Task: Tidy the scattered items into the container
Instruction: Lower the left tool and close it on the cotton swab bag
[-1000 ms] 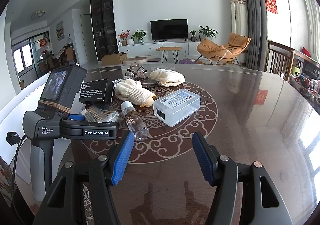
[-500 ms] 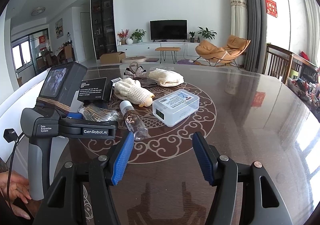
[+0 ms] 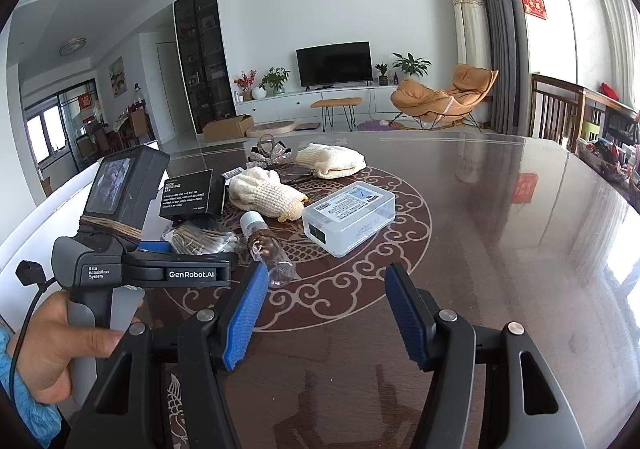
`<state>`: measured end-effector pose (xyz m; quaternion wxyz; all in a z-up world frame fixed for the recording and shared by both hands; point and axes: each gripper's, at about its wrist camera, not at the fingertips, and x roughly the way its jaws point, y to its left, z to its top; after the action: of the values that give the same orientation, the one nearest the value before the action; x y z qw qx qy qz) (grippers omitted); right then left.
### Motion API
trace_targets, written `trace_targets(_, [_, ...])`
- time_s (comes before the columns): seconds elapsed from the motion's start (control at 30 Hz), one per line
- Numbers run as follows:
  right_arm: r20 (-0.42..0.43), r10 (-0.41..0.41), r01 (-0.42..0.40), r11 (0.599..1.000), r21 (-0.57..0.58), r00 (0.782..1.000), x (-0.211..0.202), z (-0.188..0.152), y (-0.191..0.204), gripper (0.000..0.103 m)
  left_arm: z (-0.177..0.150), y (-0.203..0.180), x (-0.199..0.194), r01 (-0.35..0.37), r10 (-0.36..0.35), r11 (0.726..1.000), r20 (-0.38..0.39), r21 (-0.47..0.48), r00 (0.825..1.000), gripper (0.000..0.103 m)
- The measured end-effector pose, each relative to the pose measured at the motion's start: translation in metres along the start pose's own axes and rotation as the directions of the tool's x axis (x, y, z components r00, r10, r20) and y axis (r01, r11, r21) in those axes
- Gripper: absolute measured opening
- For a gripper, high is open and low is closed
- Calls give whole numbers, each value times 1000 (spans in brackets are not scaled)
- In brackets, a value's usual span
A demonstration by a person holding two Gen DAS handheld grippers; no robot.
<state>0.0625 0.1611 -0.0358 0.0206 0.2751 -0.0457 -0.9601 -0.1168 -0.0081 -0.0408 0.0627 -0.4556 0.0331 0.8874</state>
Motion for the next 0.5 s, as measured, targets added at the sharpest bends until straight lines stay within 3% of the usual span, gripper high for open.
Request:
trace_targets(0.13, [4,7,-7,1000,20,1000,0,0,-3,62,-15,8,-12,30,-30,998,-10,51,1000,103])
trace_targets(0.27, [5,13,-13,999,38,1000,-1,0,-6,62,-48,39,-37,20,-19,999,-19,31,1000,103])
trace_targets(0.37, [4,9,-9,999,42,1000,-1,0,-6,62,-56,61,-51,79,-81,992,-11,-95,997,103])
trace_targets(0.5, [0,2,-2,999,45,1000,2,0,-7,62,-32,65,-55,160,-162,942,18,-296,987,103])
